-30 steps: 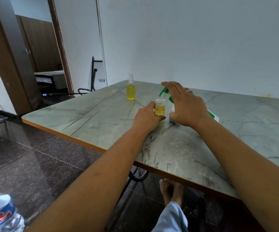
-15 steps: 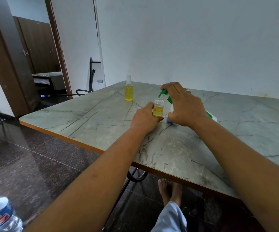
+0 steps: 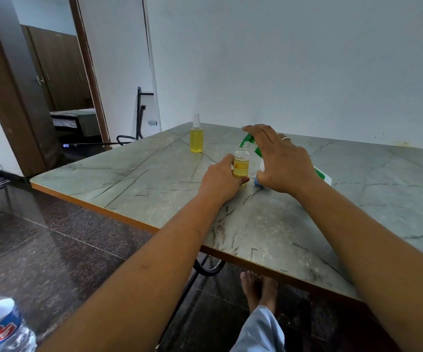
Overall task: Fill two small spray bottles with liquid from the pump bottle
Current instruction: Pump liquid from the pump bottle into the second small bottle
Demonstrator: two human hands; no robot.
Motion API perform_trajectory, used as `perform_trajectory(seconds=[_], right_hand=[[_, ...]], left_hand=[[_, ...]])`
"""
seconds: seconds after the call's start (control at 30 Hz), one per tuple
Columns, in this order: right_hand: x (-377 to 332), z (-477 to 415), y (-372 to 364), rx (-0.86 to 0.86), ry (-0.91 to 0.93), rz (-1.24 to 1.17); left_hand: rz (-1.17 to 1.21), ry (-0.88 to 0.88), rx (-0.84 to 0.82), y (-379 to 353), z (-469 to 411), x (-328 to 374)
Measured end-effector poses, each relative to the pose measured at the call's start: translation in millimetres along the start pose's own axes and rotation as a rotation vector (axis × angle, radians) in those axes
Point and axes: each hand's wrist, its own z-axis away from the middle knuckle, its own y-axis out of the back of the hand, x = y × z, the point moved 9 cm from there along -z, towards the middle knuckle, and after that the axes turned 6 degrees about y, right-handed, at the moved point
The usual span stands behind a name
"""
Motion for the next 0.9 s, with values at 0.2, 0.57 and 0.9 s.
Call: perform_trajectory(seconds=[0.2, 0.57, 0.9], right_hand=[[1.2, -0.3, 4.9, 0.043, -0.014, 0.005], [1.6, 0.8, 0.6, -0.007, -0.015, 0.006], [0.6, -0.5, 3.6, 0.028, -0.017, -0.047]], left_hand=[[-0.001, 0.009, -0.013, -1.4, 0.0, 0.4], [0.01, -0.002, -0.002, -1.2, 0.6, -1.0], [-0.001, -0.002, 0.004, -1.4, 0.4, -0.5]])
